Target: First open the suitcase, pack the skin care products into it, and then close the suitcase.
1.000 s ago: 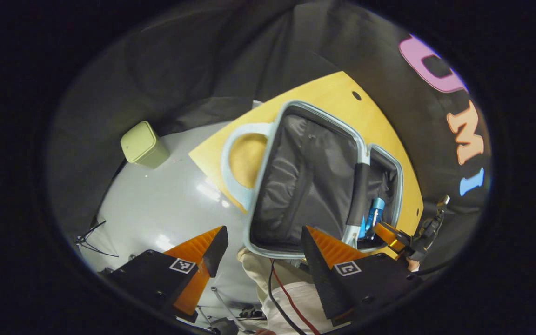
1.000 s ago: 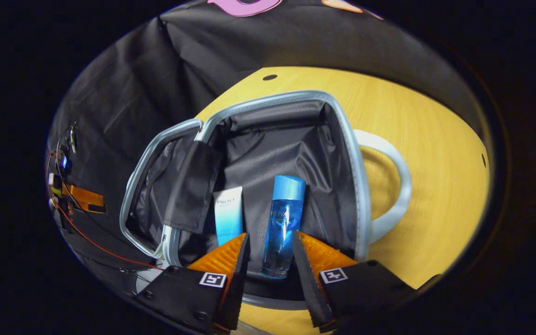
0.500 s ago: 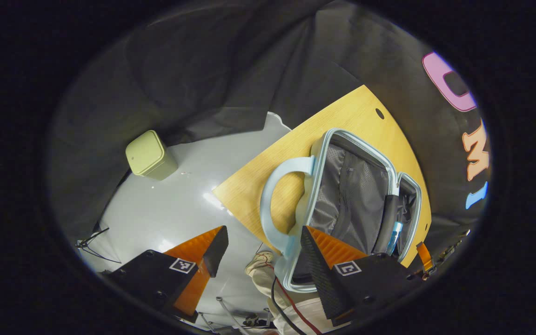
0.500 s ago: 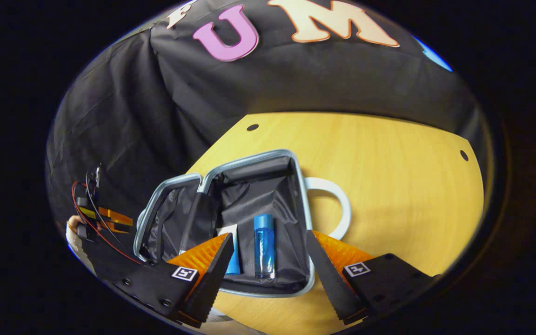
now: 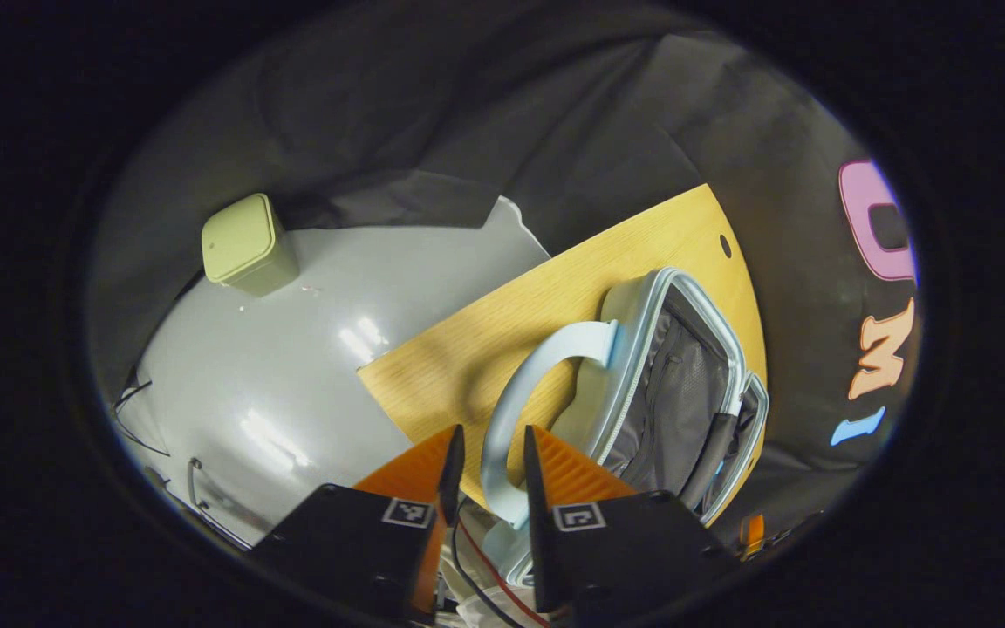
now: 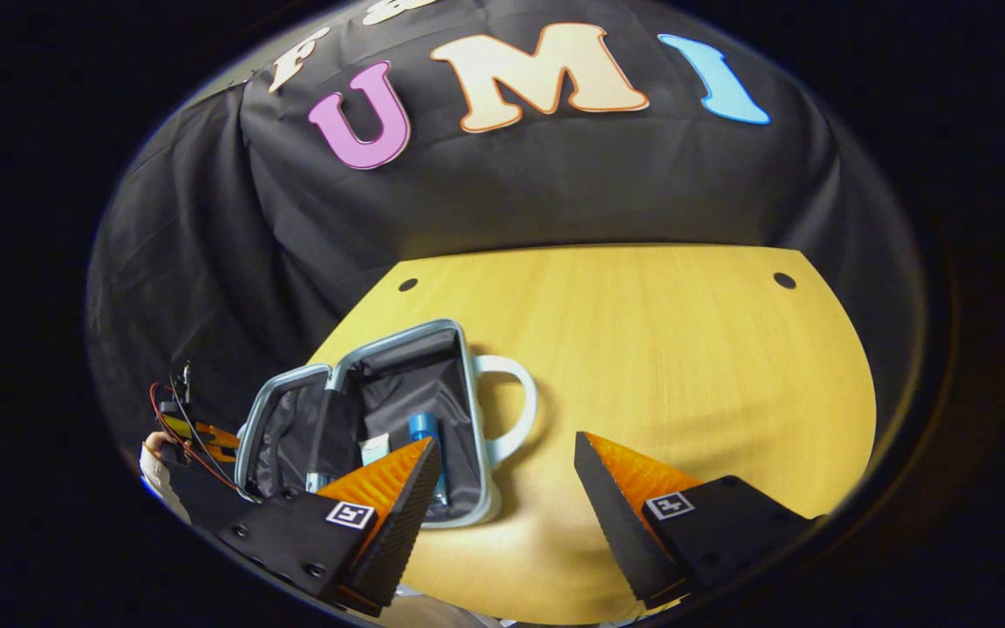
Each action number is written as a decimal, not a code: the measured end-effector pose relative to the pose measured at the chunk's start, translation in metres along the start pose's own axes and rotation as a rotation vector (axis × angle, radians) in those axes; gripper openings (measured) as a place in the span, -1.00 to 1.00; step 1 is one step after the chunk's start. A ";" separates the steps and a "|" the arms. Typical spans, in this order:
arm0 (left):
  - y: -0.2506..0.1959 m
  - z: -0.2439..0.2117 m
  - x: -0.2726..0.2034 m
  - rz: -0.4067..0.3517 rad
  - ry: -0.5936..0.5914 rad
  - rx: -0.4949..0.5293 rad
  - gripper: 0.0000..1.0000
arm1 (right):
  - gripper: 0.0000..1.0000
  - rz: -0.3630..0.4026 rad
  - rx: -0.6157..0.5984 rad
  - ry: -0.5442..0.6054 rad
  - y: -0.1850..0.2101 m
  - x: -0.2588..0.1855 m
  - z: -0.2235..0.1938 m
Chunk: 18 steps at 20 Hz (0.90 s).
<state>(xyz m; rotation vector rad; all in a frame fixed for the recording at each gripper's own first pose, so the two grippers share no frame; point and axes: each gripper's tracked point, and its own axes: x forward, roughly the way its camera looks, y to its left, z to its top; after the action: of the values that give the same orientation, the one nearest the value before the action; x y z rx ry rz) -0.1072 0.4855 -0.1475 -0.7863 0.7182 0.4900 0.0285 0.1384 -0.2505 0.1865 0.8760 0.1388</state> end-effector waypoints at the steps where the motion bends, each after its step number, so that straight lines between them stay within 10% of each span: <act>1: -0.002 -0.001 0.003 -0.008 0.005 -0.008 -0.52 | 0.93 -0.014 0.004 0.005 -0.007 -0.001 -0.005; 8: -0.008 -0.001 -0.004 -0.017 -0.016 0.028 -0.99 | 0.91 -0.049 -0.004 0.034 -0.023 -0.003 -0.024; 18: -0.071 0.010 -0.074 -0.136 -0.119 0.125 -1.00 | 0.91 -0.025 0.002 0.022 -0.023 -0.002 -0.021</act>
<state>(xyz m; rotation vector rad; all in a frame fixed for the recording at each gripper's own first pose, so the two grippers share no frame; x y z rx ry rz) -0.1067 0.4393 -0.0552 -0.6779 0.5754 0.3620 0.0125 0.1178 -0.2671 0.1760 0.9003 0.1169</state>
